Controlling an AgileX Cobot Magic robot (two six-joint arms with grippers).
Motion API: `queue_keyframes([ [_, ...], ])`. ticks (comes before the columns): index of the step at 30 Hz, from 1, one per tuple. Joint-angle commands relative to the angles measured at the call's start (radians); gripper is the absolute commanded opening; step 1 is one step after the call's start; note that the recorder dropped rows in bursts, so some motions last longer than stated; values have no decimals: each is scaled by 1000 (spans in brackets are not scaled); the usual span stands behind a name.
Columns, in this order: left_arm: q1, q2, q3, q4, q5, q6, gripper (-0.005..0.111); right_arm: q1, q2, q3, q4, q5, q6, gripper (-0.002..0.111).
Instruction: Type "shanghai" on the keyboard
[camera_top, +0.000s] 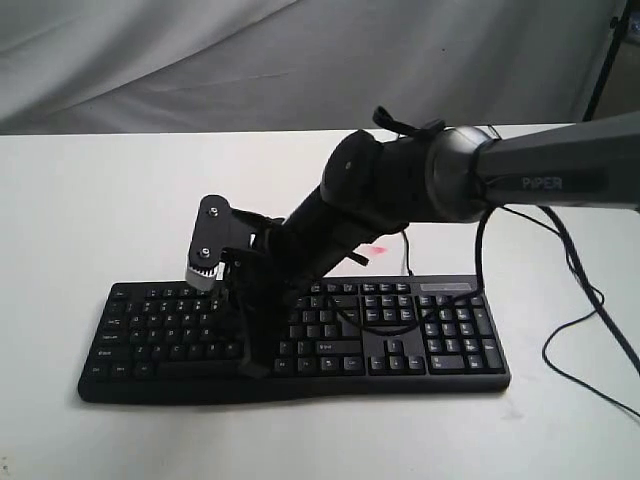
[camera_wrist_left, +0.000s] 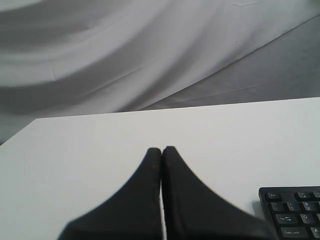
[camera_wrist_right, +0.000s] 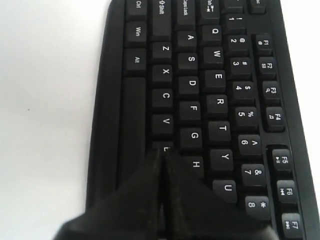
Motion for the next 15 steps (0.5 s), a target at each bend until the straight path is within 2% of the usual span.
queue_keyframes([
  [1,-4,3,5,-1,-3,-3,1,-5,-14,10,29,-8,-27,0],
  [15,-4,3,5,-1,-3,-3,1,-2,29,10,41,-28,-40,0],
])
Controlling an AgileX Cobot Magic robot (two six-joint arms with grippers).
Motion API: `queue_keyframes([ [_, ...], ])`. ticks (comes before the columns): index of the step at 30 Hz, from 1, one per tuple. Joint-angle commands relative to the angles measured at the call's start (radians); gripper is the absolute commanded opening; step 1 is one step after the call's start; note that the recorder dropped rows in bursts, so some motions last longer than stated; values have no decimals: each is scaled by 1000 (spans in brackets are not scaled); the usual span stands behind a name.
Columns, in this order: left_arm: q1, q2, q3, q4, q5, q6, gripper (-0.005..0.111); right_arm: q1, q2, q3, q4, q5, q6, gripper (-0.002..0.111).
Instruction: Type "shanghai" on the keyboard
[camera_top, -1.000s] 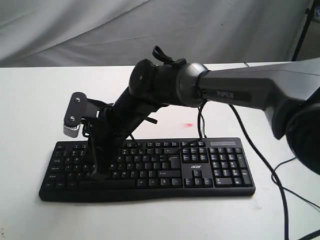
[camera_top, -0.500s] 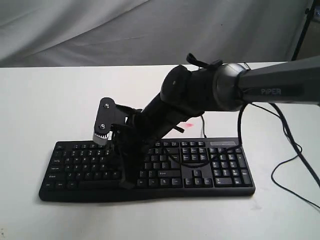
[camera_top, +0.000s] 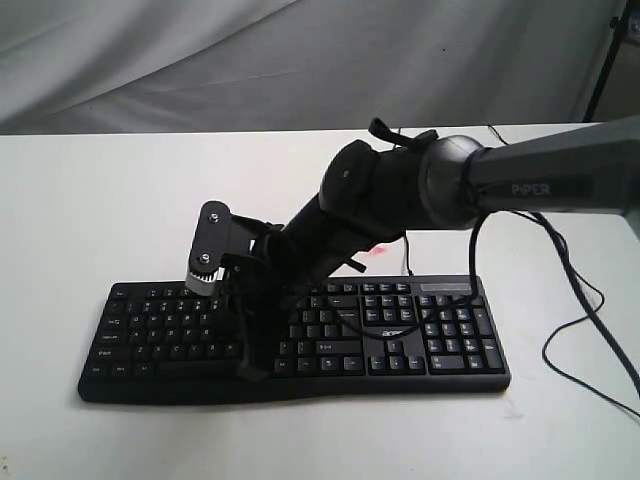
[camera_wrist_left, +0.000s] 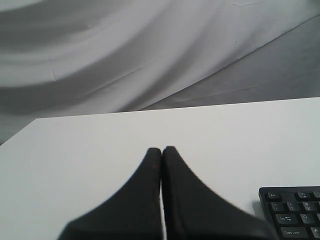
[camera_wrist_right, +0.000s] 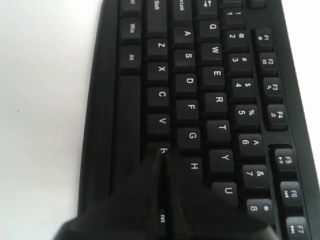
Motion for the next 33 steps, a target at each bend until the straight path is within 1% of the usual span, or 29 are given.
queue_keyframes([
  [1,-4,3,5,-1,-3,-3,1,-2,17,6,16,-3,-22,0],
  [19,-4,3,5,-1,-3,-3,1,-2,47,6,45,-26,-60,0],
  [33,-4,3,5,-1,-3,-3,1,-2,47,6,48,-8,-90,0],
])
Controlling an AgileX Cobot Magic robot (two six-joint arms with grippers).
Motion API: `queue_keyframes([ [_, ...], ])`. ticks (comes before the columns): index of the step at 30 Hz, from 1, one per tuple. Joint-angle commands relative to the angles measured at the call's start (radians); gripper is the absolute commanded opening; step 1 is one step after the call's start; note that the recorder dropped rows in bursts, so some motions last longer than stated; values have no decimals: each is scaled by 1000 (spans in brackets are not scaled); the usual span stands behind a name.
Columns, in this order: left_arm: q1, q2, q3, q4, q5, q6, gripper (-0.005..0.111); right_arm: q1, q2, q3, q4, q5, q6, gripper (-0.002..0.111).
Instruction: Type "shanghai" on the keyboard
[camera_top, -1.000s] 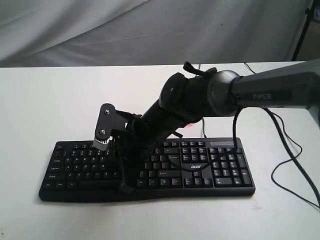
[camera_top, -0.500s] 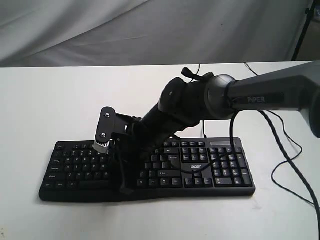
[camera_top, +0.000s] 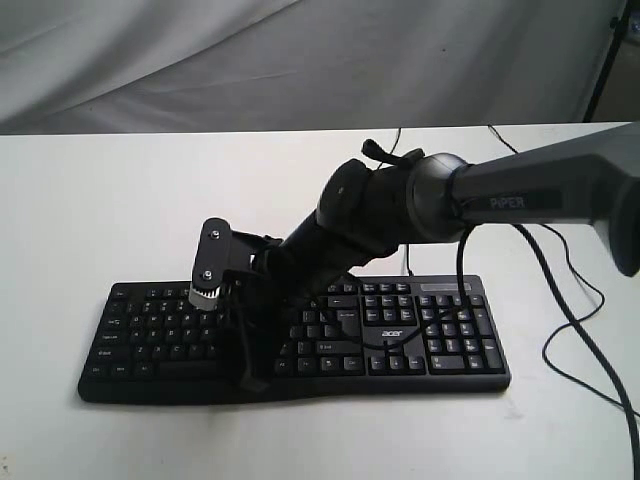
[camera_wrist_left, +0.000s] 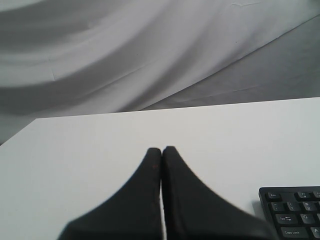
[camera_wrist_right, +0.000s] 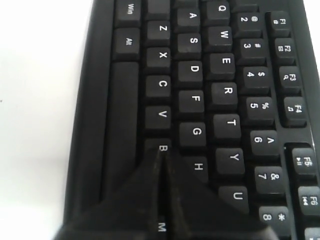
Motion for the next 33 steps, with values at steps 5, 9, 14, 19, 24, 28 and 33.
queue_keyframes([
  [5,-4,3,5,-1,-3,-3,1,-2,-3,6,3,12,-17,0],
  [9,-4,3,5,-1,-3,-3,1,-2,7,6,3,12,-17,0],
  [14,-4,3,5,-1,-3,-3,1,-2,27,6,3,12,-29,0],
  [19,-4,3,5,-1,-3,-3,1,-2,-15,6,3,12,-29,0],
  [24,-4,3,5,-1,-3,-3,1,-2,-43,6,3,12,-29,0],
  [28,-4,3,5,-1,-3,-3,1,-2,-41,6,3,12,-26,0],
  [33,-4,3,5,-1,-3,-3,1,-2,-41,6,3,4,-26,0],
])
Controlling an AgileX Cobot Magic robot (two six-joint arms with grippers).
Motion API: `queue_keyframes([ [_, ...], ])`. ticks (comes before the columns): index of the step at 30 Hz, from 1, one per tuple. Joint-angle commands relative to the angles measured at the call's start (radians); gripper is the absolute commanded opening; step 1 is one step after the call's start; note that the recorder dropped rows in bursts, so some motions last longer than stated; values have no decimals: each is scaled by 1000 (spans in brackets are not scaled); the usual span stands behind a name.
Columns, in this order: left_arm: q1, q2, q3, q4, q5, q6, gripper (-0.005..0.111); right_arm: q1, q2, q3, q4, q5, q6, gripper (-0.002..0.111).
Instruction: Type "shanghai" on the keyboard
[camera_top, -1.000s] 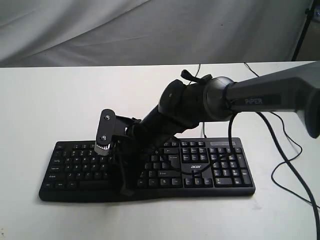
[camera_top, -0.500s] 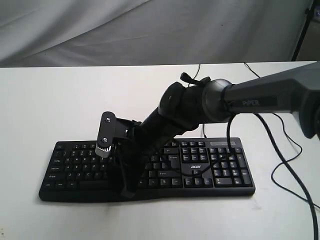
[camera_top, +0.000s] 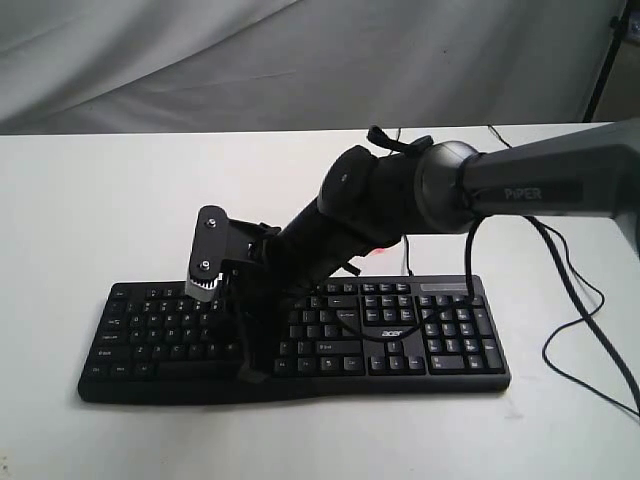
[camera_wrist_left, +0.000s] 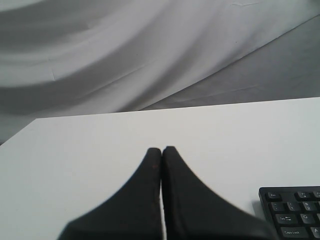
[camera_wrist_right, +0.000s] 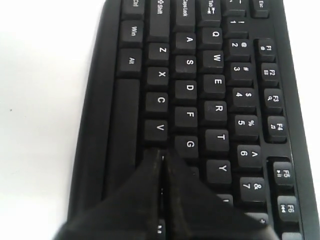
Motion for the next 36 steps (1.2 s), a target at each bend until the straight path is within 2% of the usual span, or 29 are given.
queue_keyframes([
  [1,-4,3,5,-1,-3,-3,1,-2,-7,6,-3,-2,-4,0],
  [23,-4,3,5,-1,-3,-3,1,58,1,2,127,-175,-1,0],
  [36,-4,3,5,-1,-3,-3,1,57,60,-58,108,-110,6,0],
])
